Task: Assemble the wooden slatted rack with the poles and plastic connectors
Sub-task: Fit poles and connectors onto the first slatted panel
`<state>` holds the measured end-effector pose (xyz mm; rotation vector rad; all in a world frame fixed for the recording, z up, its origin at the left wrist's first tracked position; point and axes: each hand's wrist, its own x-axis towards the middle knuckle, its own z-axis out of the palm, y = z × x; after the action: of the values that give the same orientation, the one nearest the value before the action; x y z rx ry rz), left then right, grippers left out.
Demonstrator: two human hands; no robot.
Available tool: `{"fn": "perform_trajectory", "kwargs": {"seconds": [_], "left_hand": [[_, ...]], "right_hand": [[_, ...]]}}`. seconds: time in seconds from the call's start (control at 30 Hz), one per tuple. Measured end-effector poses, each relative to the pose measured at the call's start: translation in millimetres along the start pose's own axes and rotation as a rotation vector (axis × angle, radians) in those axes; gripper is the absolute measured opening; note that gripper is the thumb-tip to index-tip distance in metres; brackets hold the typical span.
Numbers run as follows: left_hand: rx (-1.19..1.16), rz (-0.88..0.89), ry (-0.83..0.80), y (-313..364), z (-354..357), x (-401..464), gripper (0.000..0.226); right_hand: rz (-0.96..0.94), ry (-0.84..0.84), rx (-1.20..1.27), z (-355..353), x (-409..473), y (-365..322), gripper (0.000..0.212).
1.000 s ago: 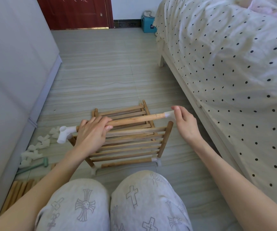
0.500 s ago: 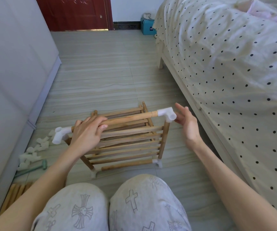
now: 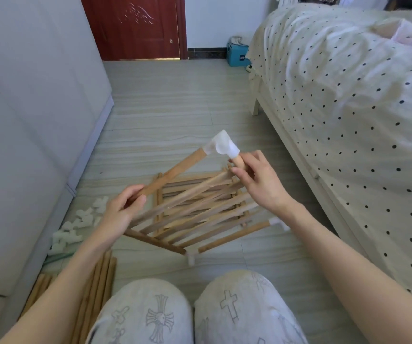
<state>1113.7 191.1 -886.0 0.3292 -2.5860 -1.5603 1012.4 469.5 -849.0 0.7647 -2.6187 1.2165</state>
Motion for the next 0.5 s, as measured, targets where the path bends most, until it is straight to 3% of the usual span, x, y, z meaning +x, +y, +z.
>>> {"fn": "perform_trajectory", "kwargs": {"seconds": [0.1, 0.2, 0.27, 0.4, 0.5], "left_hand": [[-0.182, -0.068, -0.004, 11, -14, -6, 0.021], [-0.336, -0.039, 0.043, 44, -21, 0, 0.042], [-0.387, -0.070, -0.014, 68, -21, 4, 0.045], [-0.064, -0.086, -0.068, 76, -11, 5, 0.033], [0.011, -0.120, -0.016, 49, -5, 0, 0.035]], "right_hand": [[-0.122, -0.095, -0.151, 1, 9, -25, 0.030], [-0.221, -0.211, -0.267, 10, 12, -46, 0.034], [-0.283, -0.304, -0.316, 21, 12, -56, 0.035], [-0.295, -0.441, -0.340, 46, 10, -68, 0.035], [-0.263, -0.486, -0.366, 67, 4, -69, 0.036]]}}
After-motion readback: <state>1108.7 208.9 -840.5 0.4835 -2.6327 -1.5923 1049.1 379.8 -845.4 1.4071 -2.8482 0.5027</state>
